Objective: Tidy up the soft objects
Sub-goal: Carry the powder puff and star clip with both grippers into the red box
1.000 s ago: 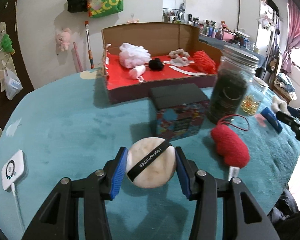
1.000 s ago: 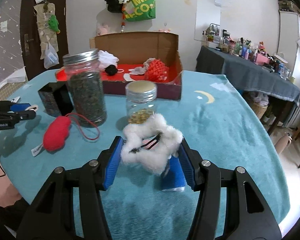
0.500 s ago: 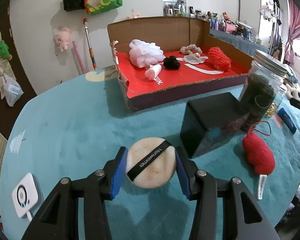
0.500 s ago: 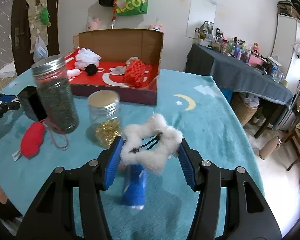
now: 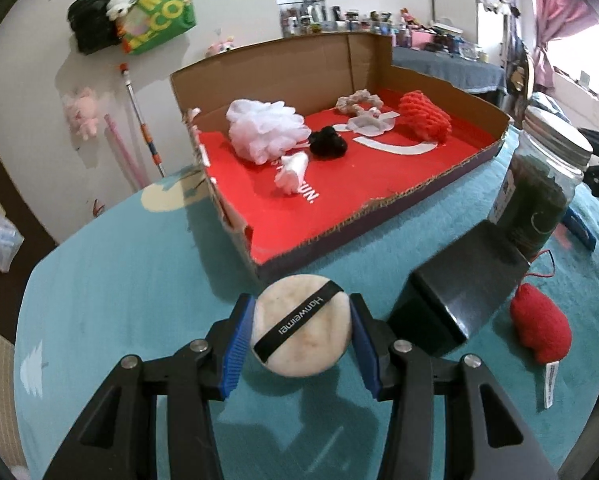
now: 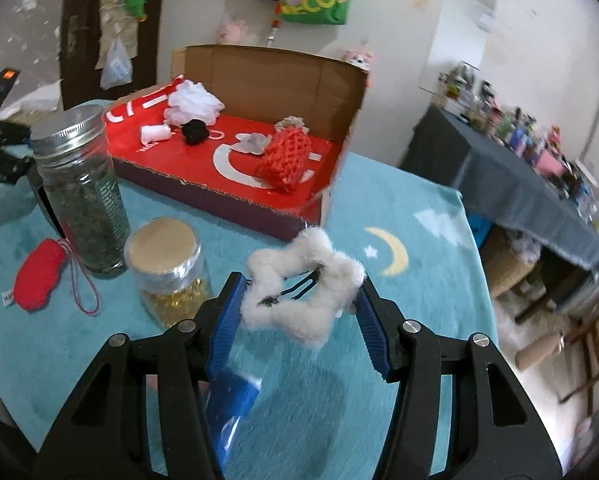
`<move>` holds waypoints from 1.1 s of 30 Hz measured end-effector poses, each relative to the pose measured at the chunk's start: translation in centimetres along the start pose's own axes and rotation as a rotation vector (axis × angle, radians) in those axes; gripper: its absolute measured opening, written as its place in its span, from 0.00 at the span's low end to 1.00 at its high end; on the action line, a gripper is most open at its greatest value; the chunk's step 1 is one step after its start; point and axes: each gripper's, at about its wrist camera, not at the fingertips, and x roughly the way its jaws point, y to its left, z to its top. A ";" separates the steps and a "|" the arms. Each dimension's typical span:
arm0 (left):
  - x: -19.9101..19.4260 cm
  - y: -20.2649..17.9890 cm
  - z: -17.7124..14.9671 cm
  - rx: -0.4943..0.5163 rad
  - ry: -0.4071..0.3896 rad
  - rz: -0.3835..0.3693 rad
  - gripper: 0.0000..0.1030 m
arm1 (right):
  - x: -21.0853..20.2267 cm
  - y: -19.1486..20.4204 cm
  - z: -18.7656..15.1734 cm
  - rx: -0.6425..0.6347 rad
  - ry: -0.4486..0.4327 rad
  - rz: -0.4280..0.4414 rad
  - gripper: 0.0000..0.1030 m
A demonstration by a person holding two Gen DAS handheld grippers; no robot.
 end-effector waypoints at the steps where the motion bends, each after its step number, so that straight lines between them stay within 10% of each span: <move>1: 0.1 0.1 0.3 0.007 -0.001 -0.004 0.48 | 0.2 -0.1 0.2 -0.008 0.000 0.012 0.51; 33: 3.6 -1.5 10.1 0.111 -0.020 -0.285 0.48 | 6.9 -0.4 9.4 -0.084 0.033 0.439 0.51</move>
